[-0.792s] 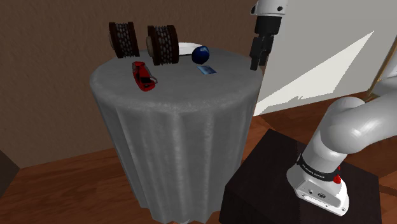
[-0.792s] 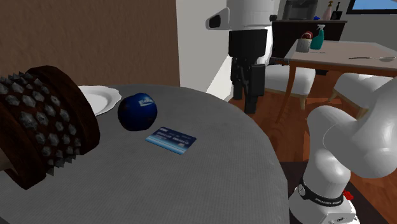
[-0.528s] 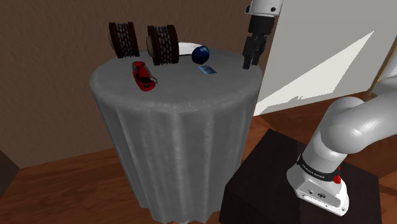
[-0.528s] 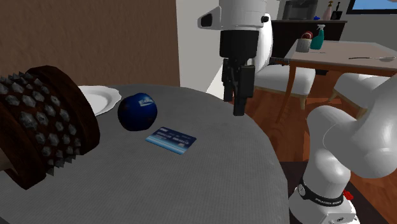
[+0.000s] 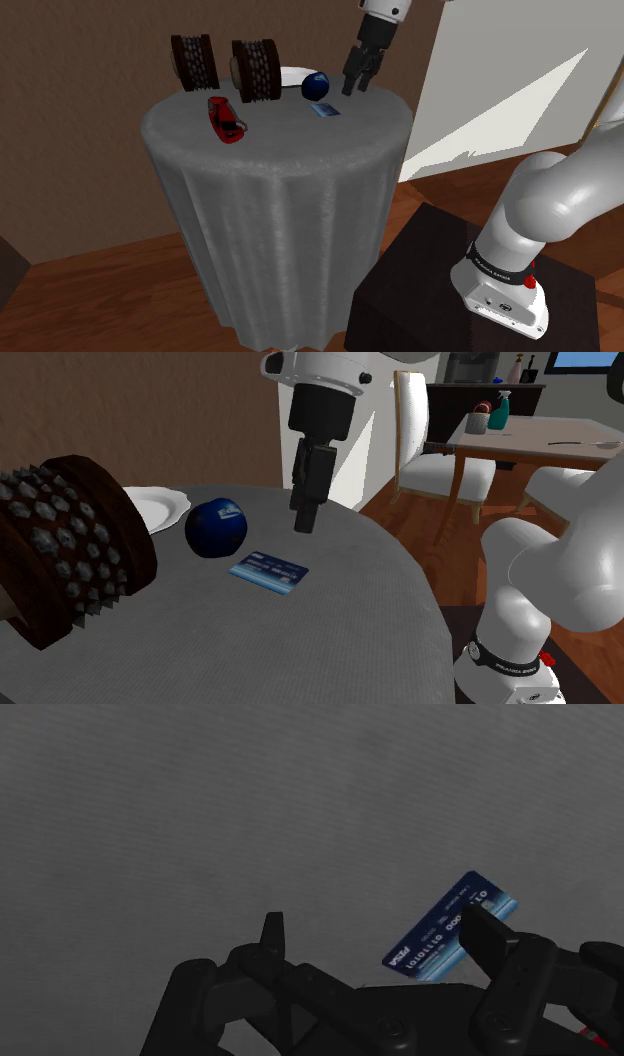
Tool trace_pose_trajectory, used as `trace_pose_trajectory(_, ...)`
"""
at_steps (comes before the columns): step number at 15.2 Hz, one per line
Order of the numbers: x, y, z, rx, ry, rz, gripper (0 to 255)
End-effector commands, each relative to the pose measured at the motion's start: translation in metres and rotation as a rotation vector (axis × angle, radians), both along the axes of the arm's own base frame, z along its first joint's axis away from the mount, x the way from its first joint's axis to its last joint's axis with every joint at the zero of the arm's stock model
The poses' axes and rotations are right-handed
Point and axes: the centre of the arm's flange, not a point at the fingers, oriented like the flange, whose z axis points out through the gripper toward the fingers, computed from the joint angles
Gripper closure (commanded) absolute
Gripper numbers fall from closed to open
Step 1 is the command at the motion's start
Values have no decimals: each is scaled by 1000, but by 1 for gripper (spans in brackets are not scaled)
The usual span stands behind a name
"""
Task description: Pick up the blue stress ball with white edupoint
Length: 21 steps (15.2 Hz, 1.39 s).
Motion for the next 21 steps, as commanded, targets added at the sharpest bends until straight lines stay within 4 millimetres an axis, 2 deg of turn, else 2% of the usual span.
trace_pose_trajectory(1, 20, 6, 8, 13, -55, 7, 0)
trace_pose_trajectory(6, 57, 18, 24, 41, -173, 22, 0)
trace_pose_trajectory(13, 57, 18, -13, 41, -173, 22, 0)
trace_pose_trajectory(15, 57, 18, -16, 41, -173, 22, 0)
trace_pose_trajectory(16, 56, 18, -17, 41, -173, 22, 255)
trace_pose_trajectory(21, 56, 18, -17, 41, -173, 22, 255)
